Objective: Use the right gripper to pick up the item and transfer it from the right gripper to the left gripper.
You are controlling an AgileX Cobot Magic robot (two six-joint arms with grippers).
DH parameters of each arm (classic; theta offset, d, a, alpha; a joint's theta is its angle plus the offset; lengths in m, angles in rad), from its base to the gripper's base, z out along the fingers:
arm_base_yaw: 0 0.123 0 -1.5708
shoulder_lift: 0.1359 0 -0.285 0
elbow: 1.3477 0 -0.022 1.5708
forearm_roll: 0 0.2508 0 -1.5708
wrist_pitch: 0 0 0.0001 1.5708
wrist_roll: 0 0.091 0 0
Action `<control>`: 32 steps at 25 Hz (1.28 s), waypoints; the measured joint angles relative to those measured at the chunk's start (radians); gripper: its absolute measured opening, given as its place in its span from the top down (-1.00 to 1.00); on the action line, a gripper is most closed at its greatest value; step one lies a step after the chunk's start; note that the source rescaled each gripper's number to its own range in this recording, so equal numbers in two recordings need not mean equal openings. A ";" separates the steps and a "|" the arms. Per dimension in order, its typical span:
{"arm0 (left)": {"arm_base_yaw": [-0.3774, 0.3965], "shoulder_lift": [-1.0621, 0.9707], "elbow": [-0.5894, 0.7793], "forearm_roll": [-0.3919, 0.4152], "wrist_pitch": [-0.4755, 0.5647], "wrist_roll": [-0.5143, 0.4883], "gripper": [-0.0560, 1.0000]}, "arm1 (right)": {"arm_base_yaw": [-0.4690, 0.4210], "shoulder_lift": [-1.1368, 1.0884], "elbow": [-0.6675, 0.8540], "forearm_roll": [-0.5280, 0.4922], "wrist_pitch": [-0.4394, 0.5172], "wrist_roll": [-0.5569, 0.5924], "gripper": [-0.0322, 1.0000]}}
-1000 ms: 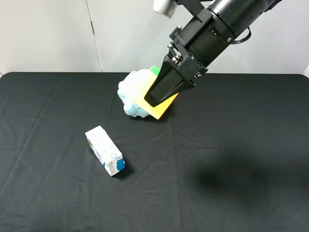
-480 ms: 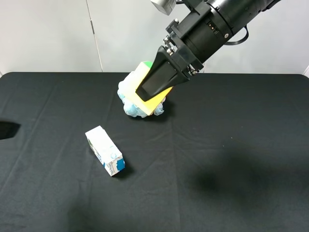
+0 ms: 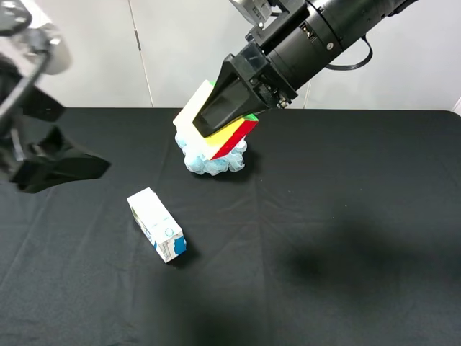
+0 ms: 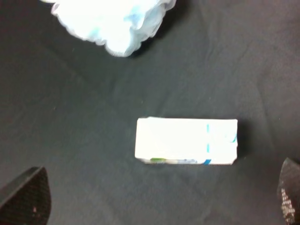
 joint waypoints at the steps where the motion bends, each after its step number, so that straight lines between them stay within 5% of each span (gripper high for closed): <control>1: -0.011 0.014 0.000 0.000 -0.007 0.000 -0.84 | 0.000 0.000 0.000 0.001 -0.003 0.013 0.92; 8: -0.099 0.080 0.000 0.012 -0.087 -0.010 -0.84 | 0.000 0.000 0.000 0.010 -0.023 0.081 0.92; 21: -0.248 0.283 -0.125 0.187 -0.131 -0.200 -0.84 | 0.000 0.000 0.000 0.015 -0.038 0.121 0.92; 32: -0.305 0.373 -0.214 0.209 -0.159 -0.217 -0.84 | -0.006 0.000 0.000 0.002 -0.047 0.125 0.92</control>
